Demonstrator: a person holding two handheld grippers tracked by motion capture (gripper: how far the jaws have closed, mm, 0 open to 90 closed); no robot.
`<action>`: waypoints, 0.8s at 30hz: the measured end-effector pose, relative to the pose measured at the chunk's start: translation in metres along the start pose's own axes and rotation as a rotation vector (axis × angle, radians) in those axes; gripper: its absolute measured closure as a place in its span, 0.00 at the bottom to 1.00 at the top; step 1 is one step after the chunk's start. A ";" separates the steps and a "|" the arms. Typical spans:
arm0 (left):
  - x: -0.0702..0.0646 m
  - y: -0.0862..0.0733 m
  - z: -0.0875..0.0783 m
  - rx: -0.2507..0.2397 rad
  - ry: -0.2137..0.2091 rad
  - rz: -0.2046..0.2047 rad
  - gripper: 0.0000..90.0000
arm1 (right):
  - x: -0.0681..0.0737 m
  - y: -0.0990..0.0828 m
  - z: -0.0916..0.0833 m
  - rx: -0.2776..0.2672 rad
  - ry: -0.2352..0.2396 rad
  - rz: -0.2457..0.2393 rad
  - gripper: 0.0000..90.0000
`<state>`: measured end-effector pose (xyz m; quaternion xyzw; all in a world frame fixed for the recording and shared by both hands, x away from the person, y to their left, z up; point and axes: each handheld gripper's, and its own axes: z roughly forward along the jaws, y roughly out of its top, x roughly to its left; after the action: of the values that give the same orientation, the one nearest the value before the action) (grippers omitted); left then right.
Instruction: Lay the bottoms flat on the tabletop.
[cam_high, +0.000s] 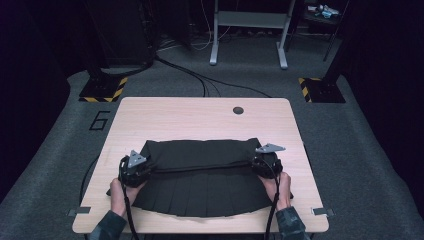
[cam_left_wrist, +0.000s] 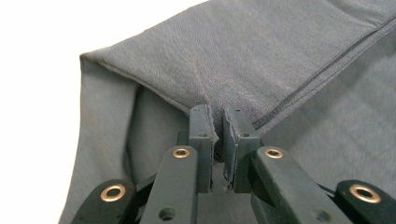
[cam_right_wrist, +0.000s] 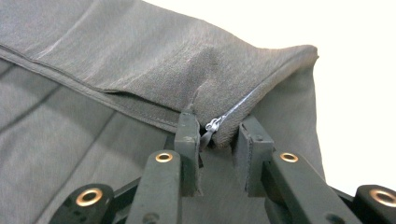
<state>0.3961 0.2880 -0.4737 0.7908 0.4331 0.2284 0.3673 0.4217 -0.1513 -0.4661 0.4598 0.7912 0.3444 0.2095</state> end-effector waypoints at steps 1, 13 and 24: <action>0.004 0.009 0.001 -0.009 -0.004 -0.011 0.92 | -0.004 0.018 -0.001 0.000 -0.004 -0.006 0.81; 0.060 0.110 0.025 -0.039 0.134 -0.148 0.37 | -0.043 0.124 0.033 0.016 -0.099 0.149 0.49; 0.052 0.049 0.003 0.007 0.084 -0.126 0.27 | -0.032 0.061 0.008 0.022 -0.067 0.109 0.32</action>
<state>0.4505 0.3137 -0.4352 0.7531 0.4978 0.2361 0.3597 0.4779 -0.1561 -0.4262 0.5157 0.7614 0.3308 0.2118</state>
